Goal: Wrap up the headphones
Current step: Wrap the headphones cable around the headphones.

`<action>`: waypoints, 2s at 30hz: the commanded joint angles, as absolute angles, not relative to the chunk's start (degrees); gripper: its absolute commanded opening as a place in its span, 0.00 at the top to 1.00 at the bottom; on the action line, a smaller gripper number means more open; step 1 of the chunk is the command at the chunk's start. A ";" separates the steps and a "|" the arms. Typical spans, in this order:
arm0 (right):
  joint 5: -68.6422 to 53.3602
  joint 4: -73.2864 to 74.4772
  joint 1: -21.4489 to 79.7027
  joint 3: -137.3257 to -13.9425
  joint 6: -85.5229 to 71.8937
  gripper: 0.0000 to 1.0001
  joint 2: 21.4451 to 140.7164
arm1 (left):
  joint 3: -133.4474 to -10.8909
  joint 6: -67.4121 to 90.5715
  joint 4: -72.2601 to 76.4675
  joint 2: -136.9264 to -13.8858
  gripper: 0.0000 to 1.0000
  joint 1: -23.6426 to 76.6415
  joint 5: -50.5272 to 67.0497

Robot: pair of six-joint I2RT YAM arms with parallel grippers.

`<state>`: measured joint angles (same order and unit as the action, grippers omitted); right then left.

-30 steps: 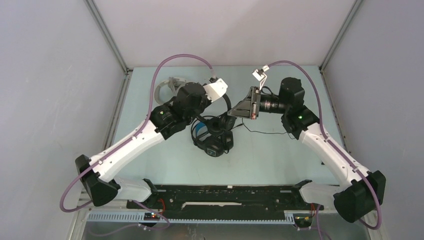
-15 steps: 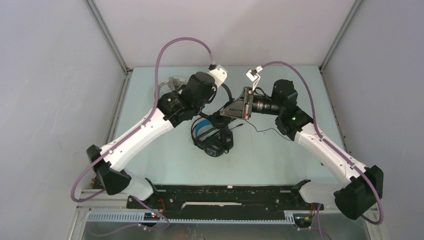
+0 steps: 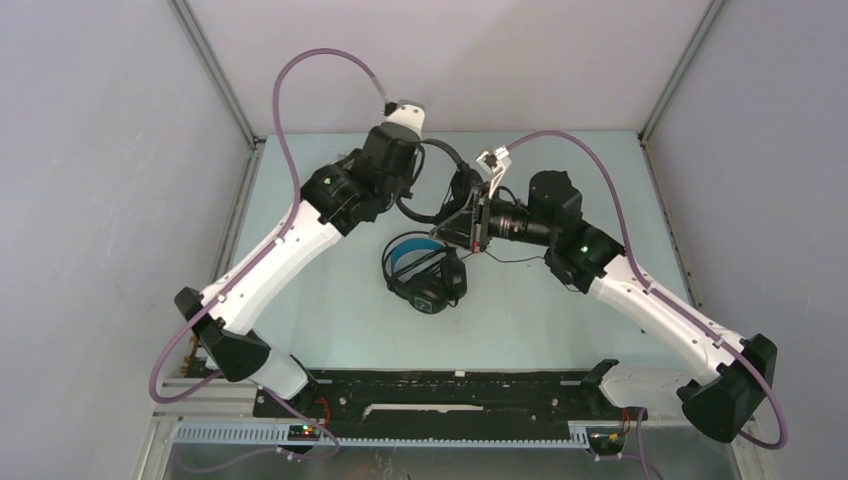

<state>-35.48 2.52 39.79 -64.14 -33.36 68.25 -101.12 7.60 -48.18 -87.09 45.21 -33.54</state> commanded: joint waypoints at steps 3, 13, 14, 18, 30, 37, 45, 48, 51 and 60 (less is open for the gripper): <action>-22.66 5.95 46.09 -66.08 -20.65 0.94 65.75 | -98.37 23.45 -38.78 -81.46 1.00 39.90 -23.30; -16.20 -1.42 49.92 -59.46 -17.70 0.94 64.90 | -91.91 31.83 -32.47 -76.76 1.00 35.00 -17.58; -16.05 -2.22 50.12 -58.82 -17.43 0.94 64.79 | -91.18 32.49 -31.72 -76.30 1.00 34.46 -16.68; -14.80 -3.95 50.91 -56.90 -16.35 0.94 64.52 | -89.56 34.42 -29.83 -75.18 1.00 32.98 -14.12; -12.66 -9.46 52.77 -60.39 -13.48 1.00 65.02 | -84.47 35.18 -24.87 -74.91 1.00 32.83 -15.41; -13.79 -8.40 54.98 -65.04 -12.50 1.00 71.04 | -82.61 35.68 -23.63 -74.26 1.00 32.87 -15.42; -12.96 -4.95 58.05 -67.63 -11.56 1.00 76.30 | -81.33 36.22 -22.20 -73.39 1.00 32.83 -13.79; -11.34 -4.03 58.15 -67.62 -11.84 1.00 76.45 | -81.14 36.18 -22.07 -72.96 1.00 32.86 -13.63; -10.80 -3.51 58.13 -67.72 -10.82 1.00 77.06 | -80.99 37.25 -21.90 -72.74 1.00 32.73 -12.75; -7.25 -0.26 58.12 -67.68 -11.07 1.00 77.34 | -80.70 38.12 -20.90 -72.19 1.00 32.04 -10.65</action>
